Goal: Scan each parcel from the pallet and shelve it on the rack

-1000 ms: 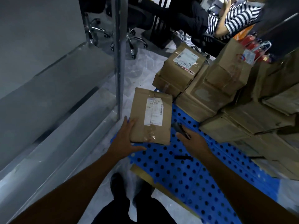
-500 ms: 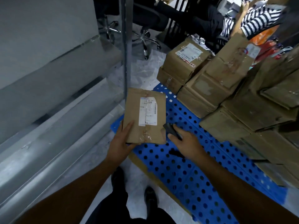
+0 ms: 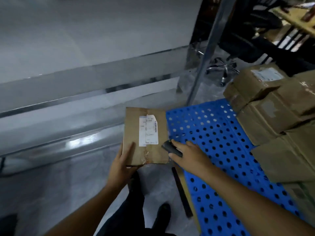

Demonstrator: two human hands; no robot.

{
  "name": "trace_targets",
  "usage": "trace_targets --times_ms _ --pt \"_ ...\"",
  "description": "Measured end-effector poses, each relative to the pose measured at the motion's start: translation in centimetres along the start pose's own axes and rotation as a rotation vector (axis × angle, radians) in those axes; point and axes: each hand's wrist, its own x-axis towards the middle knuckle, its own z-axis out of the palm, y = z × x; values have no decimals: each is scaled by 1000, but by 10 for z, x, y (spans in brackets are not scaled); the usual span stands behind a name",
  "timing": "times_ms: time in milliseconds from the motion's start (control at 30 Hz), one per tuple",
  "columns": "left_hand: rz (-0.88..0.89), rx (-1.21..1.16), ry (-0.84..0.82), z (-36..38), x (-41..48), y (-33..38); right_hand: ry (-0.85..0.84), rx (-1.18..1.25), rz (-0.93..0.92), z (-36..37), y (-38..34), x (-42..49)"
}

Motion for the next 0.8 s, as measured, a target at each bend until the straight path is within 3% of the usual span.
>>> trace_targets --times_ms 233,567,667,800 --pt "-63 138 260 -92 -90 -50 -102 -282 -322 13 -118 12" --pt "-304 164 543 -189 -211 -137 -204 -512 -586 81 -288 11" --pt "-371 101 624 -231 -241 -164 -236 -477 -584 111 -342 13" --pt "-351 -16 658 -302 -264 -199 -274 -236 -515 149 -422 20"
